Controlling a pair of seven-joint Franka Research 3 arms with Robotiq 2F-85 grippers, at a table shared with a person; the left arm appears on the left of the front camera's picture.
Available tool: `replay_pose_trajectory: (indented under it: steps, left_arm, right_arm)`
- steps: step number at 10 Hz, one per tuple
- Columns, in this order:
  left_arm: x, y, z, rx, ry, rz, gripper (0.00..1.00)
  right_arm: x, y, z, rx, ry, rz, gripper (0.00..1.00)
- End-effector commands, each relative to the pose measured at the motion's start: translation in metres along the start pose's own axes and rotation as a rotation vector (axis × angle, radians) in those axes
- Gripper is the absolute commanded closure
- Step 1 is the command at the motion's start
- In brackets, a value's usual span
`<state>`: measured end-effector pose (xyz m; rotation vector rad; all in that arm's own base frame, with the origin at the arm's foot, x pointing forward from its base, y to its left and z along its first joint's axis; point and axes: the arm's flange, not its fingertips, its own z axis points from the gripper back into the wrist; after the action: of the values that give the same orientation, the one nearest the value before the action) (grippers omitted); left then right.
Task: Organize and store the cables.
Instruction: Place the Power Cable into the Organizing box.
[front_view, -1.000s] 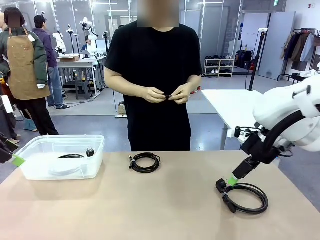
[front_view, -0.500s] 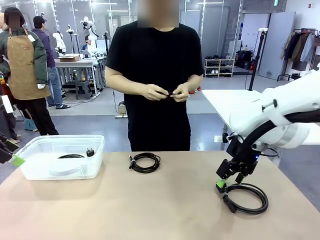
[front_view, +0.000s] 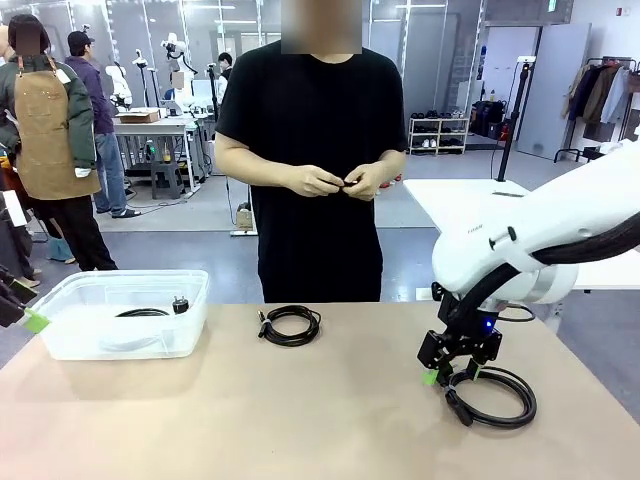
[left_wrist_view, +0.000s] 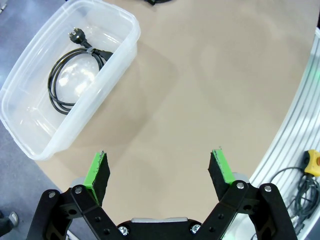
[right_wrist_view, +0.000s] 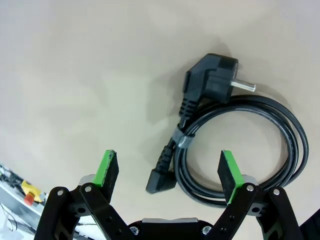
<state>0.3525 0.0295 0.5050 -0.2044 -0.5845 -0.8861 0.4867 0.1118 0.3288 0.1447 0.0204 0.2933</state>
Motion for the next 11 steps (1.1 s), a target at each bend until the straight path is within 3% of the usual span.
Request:
replay_pose_trajectory:
  steps: [1,8,9,10,11]
  left_arm:
    - [0.000,0.003,-0.001,0.003,-0.015,-0.012,0.00]
    - [0.000,0.003,-0.001,0.003,-0.015,-0.012,0.00]
    - [0.000,0.003,-0.001,0.003,-0.015,-0.012,0.00]
    - [0.000,0.003,-0.001,0.003,-0.015,-0.012,0.00]
    - [0.000,0.003,-0.001,0.003,-0.015,-0.012,0.00]
  right_arm:
    - [0.006,0.007,-0.014,-0.093,-0.018,-0.022,0.00]
    - [0.010,0.004,-0.041,-0.131,-0.074,-0.008,0.00]
    - [0.009,0.004,-0.041,-0.126,-0.080,0.021,0.22]
    - [0.008,0.003,-0.038,-0.124,-0.084,0.033,0.60]
    - [0.008,0.005,-0.037,-0.121,-0.082,0.034,0.82]
